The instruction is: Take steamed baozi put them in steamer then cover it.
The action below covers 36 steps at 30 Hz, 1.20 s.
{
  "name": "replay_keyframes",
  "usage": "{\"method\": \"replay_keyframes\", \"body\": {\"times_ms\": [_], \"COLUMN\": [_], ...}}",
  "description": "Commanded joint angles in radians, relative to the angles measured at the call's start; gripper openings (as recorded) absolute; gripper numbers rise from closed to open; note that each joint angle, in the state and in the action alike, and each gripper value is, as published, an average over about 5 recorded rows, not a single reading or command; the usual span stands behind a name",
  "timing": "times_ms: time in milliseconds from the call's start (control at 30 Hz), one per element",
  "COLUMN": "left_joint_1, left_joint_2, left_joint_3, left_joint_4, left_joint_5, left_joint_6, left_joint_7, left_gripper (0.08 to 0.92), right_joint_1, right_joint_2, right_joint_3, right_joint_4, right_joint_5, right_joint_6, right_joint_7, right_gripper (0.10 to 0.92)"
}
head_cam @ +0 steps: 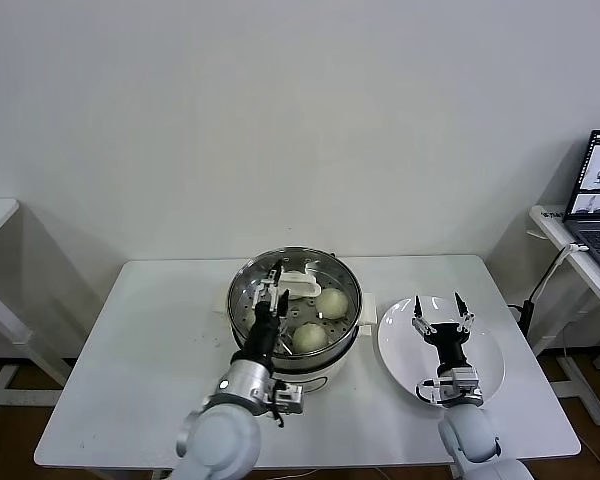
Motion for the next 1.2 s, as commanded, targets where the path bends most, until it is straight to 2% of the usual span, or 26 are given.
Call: {"method": "replay_keyframes", "body": {"times_ms": [33,100,167,267,367,533,633,833,1200], "left_joint_1": [0.112,0.138,0.172,0.223,0.252,0.275,0.288,0.286,0.343], "left_joint_2": [0.009,-0.006,-0.007,-0.002,-0.009,-0.032,-0.042,-0.05,-0.051], "left_joint_3": [-0.323,-0.43,-0.54,-0.673,-0.742,-0.758,-0.748,-0.741,-0.751], "left_joint_4": [-0.154,-0.121,-0.064,0.033,0.119,0.238,0.273,0.315,0.282], "left_joint_5": [-0.679,-0.878,-1.049,-1.23,-1.362,-1.439,-1.433,-1.377,-1.331], "left_joint_6": [-0.128,-0.203,-0.31,-0.465,-0.553,-0.639,-0.674,-0.723,-0.722], "left_joint_7": [-0.371,-0.444,-0.444,-0.367,-0.28,-0.166,-0.139,-0.119,-0.122], "left_gripper": [0.823,0.823,0.823,0.823,0.823,0.823,0.823,0.823,0.823], "right_joint_1": [-0.027,-0.037,-0.048,-0.063,-0.073,-0.096,-0.11,-0.139,-0.183], "right_joint_2": [-0.009,-0.01,-0.012,-0.016,-0.02,-0.02,-0.018,-0.012,0.001], "right_joint_3": [-0.004,0.0,0.007,0.013,0.016,0.022,0.025,0.03,0.03], "right_joint_4": [0.064,0.086,0.103,0.122,0.138,0.164,0.17,0.179,0.202], "right_joint_5": [0.123,0.176,0.223,0.266,0.302,0.327,0.308,0.282,0.24], "right_joint_6": [-0.053,-0.061,-0.062,-0.049,-0.056,-0.077,-0.079,-0.094,-0.1], "right_joint_7": [-0.009,-0.024,-0.043,-0.065,-0.064,-0.057,-0.054,-0.056,-0.073], "right_gripper": [0.823,0.823,0.823,0.823,0.823,0.823,0.823,0.823,0.823]}}
